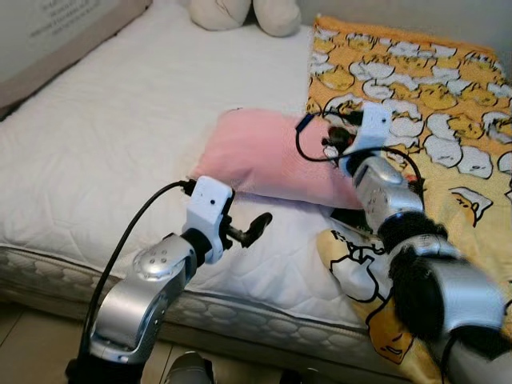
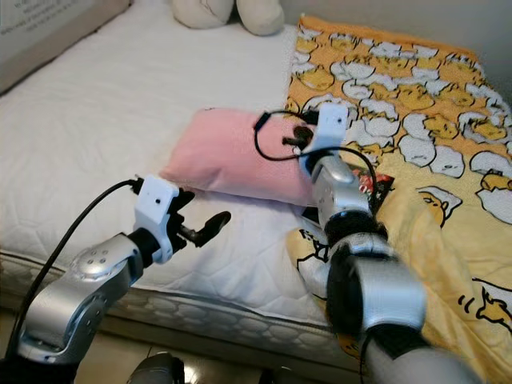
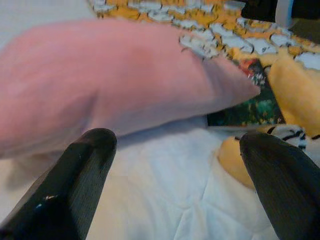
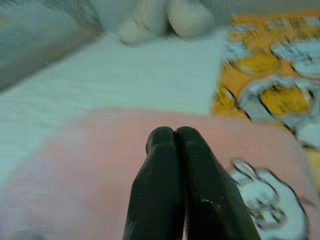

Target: Clean up the room

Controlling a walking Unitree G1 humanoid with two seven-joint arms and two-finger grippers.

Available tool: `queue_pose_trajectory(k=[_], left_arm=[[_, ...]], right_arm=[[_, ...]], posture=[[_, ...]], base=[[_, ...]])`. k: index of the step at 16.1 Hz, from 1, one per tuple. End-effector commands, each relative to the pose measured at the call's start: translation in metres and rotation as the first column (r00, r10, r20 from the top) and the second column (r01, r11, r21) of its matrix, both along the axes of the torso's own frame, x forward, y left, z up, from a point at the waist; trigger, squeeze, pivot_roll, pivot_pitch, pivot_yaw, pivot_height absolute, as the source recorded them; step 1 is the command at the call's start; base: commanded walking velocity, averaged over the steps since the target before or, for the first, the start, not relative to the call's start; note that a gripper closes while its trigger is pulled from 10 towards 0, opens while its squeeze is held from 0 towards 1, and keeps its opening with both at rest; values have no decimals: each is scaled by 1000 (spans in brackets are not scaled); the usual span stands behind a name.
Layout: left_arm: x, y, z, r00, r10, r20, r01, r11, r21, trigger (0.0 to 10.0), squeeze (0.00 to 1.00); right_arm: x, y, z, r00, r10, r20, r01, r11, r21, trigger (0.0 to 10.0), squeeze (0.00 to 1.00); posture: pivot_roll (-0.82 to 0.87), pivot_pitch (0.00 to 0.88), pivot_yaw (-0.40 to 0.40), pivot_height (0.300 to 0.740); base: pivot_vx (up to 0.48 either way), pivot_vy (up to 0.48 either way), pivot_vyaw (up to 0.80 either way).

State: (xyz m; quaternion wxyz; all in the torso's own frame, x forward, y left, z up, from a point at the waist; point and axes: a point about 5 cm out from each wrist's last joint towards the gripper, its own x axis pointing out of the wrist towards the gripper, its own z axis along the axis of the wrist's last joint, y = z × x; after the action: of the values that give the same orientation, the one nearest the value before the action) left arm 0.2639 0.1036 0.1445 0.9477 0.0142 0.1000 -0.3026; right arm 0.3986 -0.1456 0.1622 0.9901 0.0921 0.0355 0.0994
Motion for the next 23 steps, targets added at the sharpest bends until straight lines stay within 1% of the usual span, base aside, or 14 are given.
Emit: queue_pose_trajectory(k=[1, 2, 3, 4, 5, 6, 8, 9, 10, 11, 15, 17, 18, 23], left_arm=[[3, -2, 0, 1000, -12, 9, 12, 1000, 2, 10000, 0], [3, -4, -1, 1000, -16, 11, 16, 1000, -1, 10000, 0], [3, -6, -1, 999, -26, 18, 26, 1000, -2, 10000, 0], [1, -8, -2, 999, -42, 33, 42, 999, -5, 10000, 0], [-1, -10, -2, 997, -61, 52, 61, 998, -4, 10000, 0], [-2, -10, -2, 996, -65, 57, 65, 998, -4, 10000, 0], [-1, -8, -3, 996, -62, 62, 62, 998, 3, 10000, 0], [-1, -6, -3, 996, -60, 62, 60, 998, 5, 10000, 0], [-2, -4, -3, 996, -59, 64, 58, 998, 10, 10000, 0], [-2, -4, -3, 996, -60, 64, 59, 998, 12, 10000, 0], [-5, -1, -5, 996, -64, 68, 62, 998, 30, 10000, 0], [-5, 1, -5, 995, -62, 74, 59, 997, 42, 10000, 0], [-6, 1, -5, 995, -62, 76, 59, 997, 45, 10000, 0], [-7, 1, -5, 995, -68, 78, 64, 997, 50, 10000, 0]], right_arm=[[-4, -4, -5, 1000, -5, -2, 4, 999, -47, 0, 0], [-5, -12, -12, 997, -70, -16, 68, 992, -102, 0, 0], [-7, -25, -17, 987, -160, -13, 156, 975, -161, 10000, 1000], [-8, -33, -19, 976, -219, 19, 217, 949, -228, 10000, 1000], [-11, -40, -22, 961, -275, 9, 270, 936, -225, 10000, 1000], [-12, -43, -24, 957, -291, 16, 285, 924, -254, 10000, 1000], [-17, -43, -30, 956, -291, 35, 284, 892, -353, 10000, 1000], [-18, -42, -33, 958, -287, 28, 277, 890, -362, 10000, 1000], [-19, -40, -40, 960, -281, -1, 262, 895, -361, 10000, 1000], [-19, -39, -42, 961, -278, -7, 257, 895, -364, 10000, 1000], [-16, -36, -37, 959, -284, -9, 265, 904, -335, 10000, 1000], [-19, -37, -46, 947, -311, -84, 282, 927, -248, 10000, 1000], [-21, -38, -52, 941, -317, -117, 286, 932, -223, 10000, 1000], [-24, -42, -57, 941, -311, -134, 273, 932, -240, 10000, 1000]], posture=[[128, 0, -62, 740], [120, 0, -57, 740], [121, 0, -55, 740], [119, 0, -51, 740], [119, 0, -48, 740], [121, 0, -46, 740], [124, 0, -40, 740], [126, 0, -38, 740], [131, 0, -34, 740], [133, 0, -34, 740], [147, 0, -36, 740], [153, 0, -39, 740], [154, 0, -40, 740], [153, 0, -41, 740]], base=[[0, 0, 0], [0, 0, 0], [0, 0, 0], [0, 0, 0], [0, 0, 0], [0, 0, 0], [0, 0, 0], [0, 0, 0], [0, 0, 0], [0, 0, 0], [0, 0, 0], [0, 0, 0], [0, 0, 0], [0, 0, 0]])
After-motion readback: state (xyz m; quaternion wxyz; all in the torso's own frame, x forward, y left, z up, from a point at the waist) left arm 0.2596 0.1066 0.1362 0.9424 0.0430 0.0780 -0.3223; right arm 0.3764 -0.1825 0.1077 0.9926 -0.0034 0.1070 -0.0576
